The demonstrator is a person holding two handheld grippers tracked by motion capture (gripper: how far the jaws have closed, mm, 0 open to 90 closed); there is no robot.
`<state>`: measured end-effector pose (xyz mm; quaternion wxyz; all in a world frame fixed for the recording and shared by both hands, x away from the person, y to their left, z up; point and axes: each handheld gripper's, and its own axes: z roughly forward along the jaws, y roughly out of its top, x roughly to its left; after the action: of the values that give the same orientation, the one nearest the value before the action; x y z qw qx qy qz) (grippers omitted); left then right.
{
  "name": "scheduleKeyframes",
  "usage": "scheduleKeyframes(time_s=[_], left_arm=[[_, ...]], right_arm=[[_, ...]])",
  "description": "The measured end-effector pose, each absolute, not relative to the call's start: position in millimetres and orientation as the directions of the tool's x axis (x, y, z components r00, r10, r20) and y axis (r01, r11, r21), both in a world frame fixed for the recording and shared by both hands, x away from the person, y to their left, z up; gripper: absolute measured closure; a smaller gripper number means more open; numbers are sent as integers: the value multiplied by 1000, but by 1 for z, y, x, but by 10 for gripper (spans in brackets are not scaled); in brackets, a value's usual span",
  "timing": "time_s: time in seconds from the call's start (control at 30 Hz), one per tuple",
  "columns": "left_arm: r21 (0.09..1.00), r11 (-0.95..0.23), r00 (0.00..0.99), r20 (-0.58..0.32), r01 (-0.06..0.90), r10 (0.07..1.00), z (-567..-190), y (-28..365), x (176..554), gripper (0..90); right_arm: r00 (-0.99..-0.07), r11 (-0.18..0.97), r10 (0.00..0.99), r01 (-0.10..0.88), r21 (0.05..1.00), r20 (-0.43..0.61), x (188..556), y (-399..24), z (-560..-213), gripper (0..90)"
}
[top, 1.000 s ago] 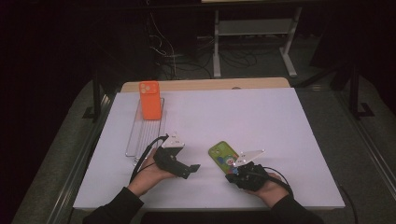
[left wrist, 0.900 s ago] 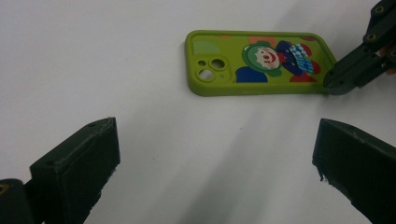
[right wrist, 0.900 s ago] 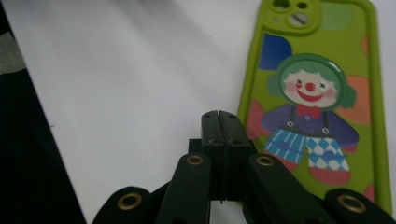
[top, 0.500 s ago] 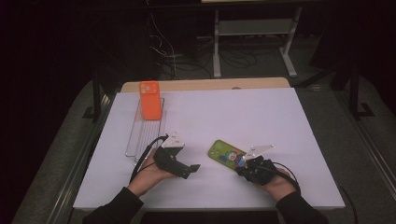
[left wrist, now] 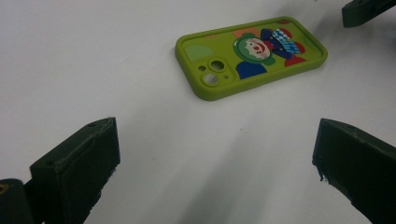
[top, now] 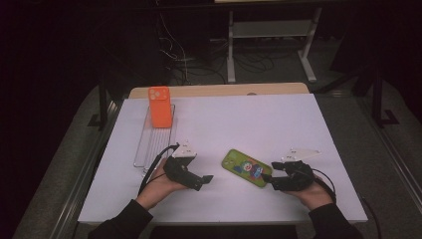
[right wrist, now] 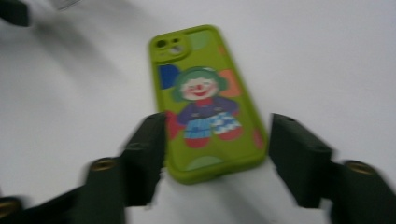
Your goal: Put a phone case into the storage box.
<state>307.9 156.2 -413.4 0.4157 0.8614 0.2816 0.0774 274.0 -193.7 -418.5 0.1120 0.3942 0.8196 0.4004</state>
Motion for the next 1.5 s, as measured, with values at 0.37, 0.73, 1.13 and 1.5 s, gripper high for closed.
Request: scheduleKeyframes(time_s=[0.37, 0.73, 1.13, 1.5], left_arm=[[760, -496, 831, -103, 420, 547, -413, 157, 308, 5], [762, -505, 836, -88, 407, 541, -413, 157, 309, 5], [765, -495, 832, -96, 413, 546, -414, 156, 309, 5], [759, -506, 837, -90, 409, 540, -413, 156, 309, 5]], right_arm=[[-650, 357, 750, 555, 751, 124, 279, -207, -424, 0], [-696, 411, 704, 561, 718, 141, 289, -202, -403, 0], [-739, 438, 662, 516, 736, 125, 315, -179, -374, 0], [-762, 474, 636, 509, 719, 120, 333, -154, -372, 0]])
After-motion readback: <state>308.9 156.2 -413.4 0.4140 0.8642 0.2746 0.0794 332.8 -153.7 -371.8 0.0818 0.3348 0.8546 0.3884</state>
